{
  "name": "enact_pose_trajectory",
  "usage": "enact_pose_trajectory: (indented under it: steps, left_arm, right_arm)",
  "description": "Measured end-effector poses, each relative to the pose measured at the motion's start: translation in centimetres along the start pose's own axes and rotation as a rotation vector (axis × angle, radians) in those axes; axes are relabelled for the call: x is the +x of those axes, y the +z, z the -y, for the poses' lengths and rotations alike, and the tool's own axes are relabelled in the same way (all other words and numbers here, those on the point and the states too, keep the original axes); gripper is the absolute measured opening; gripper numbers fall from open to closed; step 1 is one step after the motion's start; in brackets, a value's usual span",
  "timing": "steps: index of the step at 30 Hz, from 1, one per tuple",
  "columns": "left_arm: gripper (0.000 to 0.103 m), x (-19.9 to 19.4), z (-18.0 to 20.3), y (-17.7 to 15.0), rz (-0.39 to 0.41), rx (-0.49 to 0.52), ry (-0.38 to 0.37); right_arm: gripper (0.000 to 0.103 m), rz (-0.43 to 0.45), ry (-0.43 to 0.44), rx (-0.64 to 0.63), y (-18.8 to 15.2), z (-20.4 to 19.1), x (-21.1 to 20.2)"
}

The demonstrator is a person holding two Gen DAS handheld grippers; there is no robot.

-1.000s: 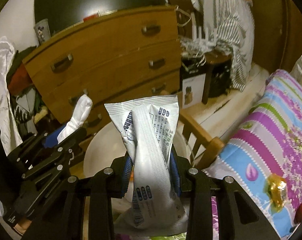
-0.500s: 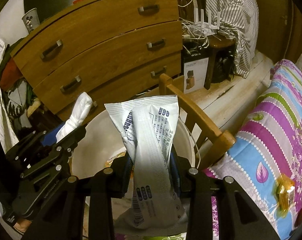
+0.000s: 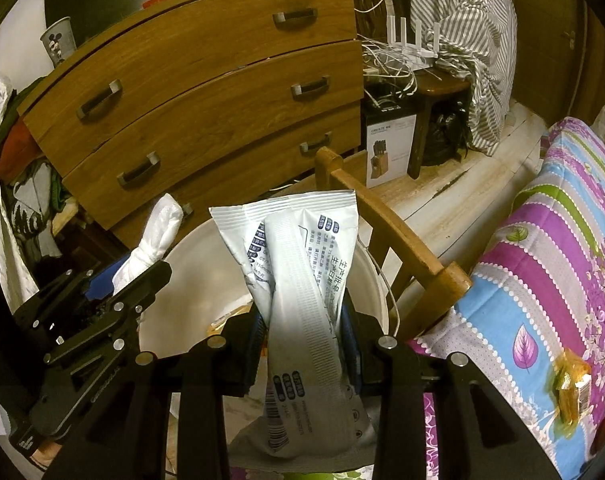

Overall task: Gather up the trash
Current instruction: 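Open both tools to drop the tissue and wipes pack into the bucket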

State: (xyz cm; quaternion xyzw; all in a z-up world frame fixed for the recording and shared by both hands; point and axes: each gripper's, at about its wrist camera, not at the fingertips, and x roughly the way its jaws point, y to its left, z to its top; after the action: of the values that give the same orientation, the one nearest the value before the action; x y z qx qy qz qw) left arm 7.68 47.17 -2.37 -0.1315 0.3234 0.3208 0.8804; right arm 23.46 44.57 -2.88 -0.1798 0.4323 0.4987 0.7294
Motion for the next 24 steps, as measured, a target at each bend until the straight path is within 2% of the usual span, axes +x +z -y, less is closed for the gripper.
enact_pose_trajectory:
  steps: [17, 24]
  left_arm:
    - [0.030, 0.01, -0.01, 0.00, -0.001, 0.000, -0.001]
    - [0.035, 0.13, 0.01, 0.12, -0.005, 0.001, 0.004]
  right_arm:
    - [0.036, 0.000, 0.001, -0.003, 0.16, 0.15, 0.19]
    - [0.038, -0.008, 0.014, -0.001, 0.60, 0.30, 0.71]
